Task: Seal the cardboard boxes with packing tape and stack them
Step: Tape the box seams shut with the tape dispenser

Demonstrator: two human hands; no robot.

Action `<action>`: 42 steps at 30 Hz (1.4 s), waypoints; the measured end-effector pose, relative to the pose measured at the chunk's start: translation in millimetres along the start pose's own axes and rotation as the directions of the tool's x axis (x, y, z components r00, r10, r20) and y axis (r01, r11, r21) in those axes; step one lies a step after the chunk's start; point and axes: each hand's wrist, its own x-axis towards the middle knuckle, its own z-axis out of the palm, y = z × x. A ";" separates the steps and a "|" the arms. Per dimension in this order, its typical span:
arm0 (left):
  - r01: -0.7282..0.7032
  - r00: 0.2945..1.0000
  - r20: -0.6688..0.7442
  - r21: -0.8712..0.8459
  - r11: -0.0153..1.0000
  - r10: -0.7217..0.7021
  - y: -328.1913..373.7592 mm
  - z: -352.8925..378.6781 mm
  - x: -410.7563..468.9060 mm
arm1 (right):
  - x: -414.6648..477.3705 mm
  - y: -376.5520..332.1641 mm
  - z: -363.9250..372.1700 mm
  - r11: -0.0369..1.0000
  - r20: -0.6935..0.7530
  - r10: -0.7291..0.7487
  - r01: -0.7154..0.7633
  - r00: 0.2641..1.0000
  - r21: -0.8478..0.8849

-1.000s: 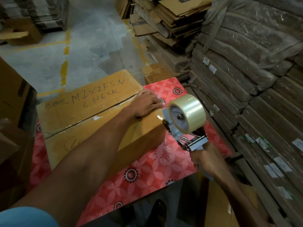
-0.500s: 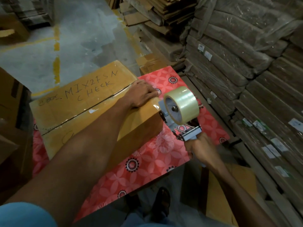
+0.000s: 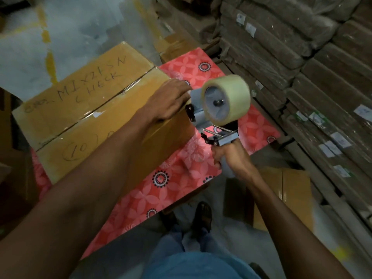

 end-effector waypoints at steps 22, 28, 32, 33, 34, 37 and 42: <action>0.325 0.932 -0.197 0.074 0.943 -0.305 29.5 23.3 11.3 | 127.2 68.9 -30.2 0.677 -0.380 -0.033 -0.259 0.924 -0.689; 0.291 0.952 -0.129 0.101 0.951 -0.278 26.9 21.1 8.6 | 122.7 13.6 -17.3 0.429 -0.414 -0.139 -0.323 0.899 -0.844; 0.283 0.930 -0.153 -0.275 0.919 -0.333 1.0 -4.8 -2.8 | 110.9 -92.1 19.5 0.432 -0.269 -0.606 0.026 0.749 -0.901; 0.316 0.903 -0.194 -0.302 0.899 -0.383 -14.3 -15.1 -8.1 | 115.5 -110.9 34.4 0.448 -0.193 -0.667 0.180 0.720 -0.876; 0.367 0.876 -0.212 -0.289 0.884 -0.433 -33.4 -24.3 -14.7 | 120.2 -124.1 51.8 0.447 -0.107 -0.696 0.312 0.710 -0.838; 0.516 0.827 -0.176 -0.139 0.845 -0.534 -98.5 -47.5 -35.7 | 135.6 -145.9 110.3 0.361 0.192 -0.665 0.535 0.722 -0.764; 0.563 0.827 -0.055 0.079 0.823 -0.560 -180.0 -68.9 -41.4 | 197.8 -171.7 182.0 0.164 0.416 -0.600 0.614 0.684 -0.772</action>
